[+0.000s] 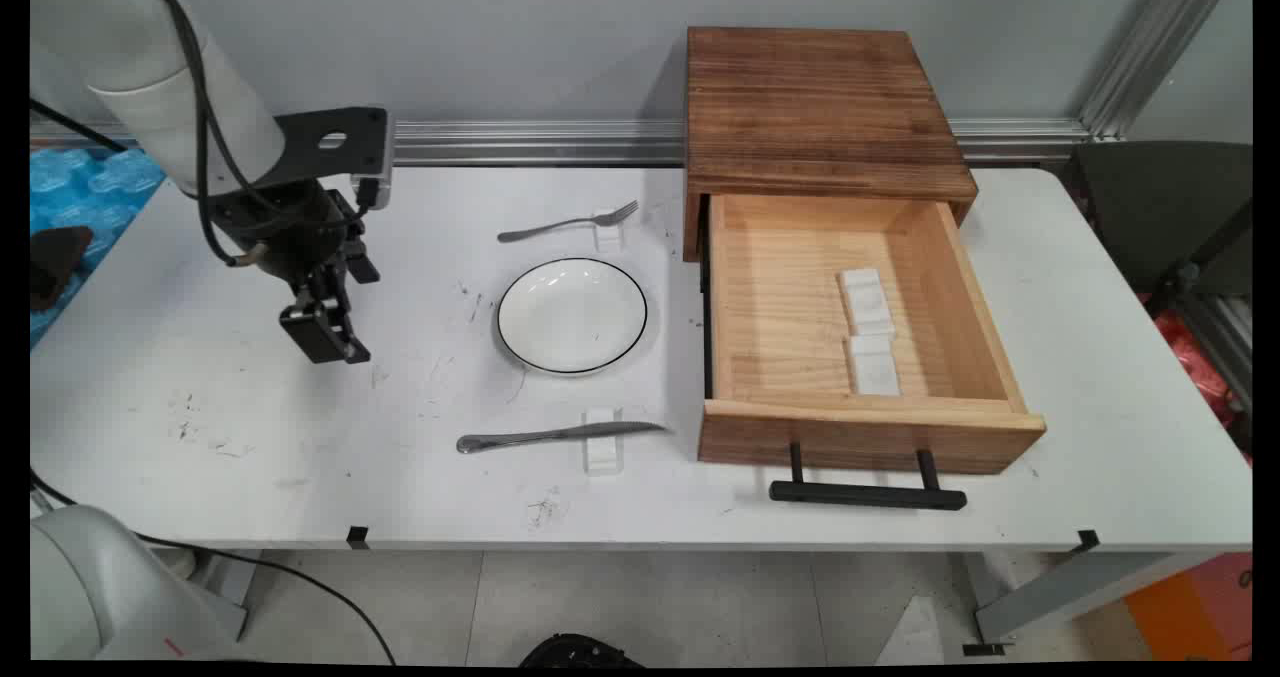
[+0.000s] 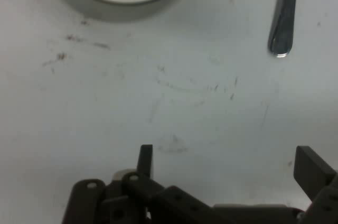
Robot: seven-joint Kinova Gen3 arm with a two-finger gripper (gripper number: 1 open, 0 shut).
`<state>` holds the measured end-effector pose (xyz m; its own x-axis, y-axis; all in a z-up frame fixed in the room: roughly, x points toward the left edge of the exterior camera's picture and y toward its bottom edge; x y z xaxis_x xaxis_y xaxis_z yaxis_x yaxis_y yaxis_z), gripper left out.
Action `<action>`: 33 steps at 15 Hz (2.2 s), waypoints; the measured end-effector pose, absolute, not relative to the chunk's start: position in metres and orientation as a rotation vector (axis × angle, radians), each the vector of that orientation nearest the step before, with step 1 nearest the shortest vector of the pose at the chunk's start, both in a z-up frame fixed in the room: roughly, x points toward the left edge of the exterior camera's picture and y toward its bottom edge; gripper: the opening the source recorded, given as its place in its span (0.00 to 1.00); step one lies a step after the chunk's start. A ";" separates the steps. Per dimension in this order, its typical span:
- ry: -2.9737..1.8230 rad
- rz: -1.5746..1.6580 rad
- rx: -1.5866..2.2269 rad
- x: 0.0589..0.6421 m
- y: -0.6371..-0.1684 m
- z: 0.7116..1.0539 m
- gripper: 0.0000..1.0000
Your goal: Pick up the knife from the right of the white plate
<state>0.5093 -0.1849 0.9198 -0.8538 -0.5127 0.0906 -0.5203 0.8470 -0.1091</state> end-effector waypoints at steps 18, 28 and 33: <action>-2.745 0.188 0.690 0.420 -0.185 0.878 1.00; -2.723 0.215 0.644 0.407 -0.185 0.821 1.00; -2.725 0.222 0.636 0.409 -0.187 0.805 1.00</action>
<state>0.4093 -0.1868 0.8045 -0.8447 -0.4018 0.3537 -0.4536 0.8881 -0.0746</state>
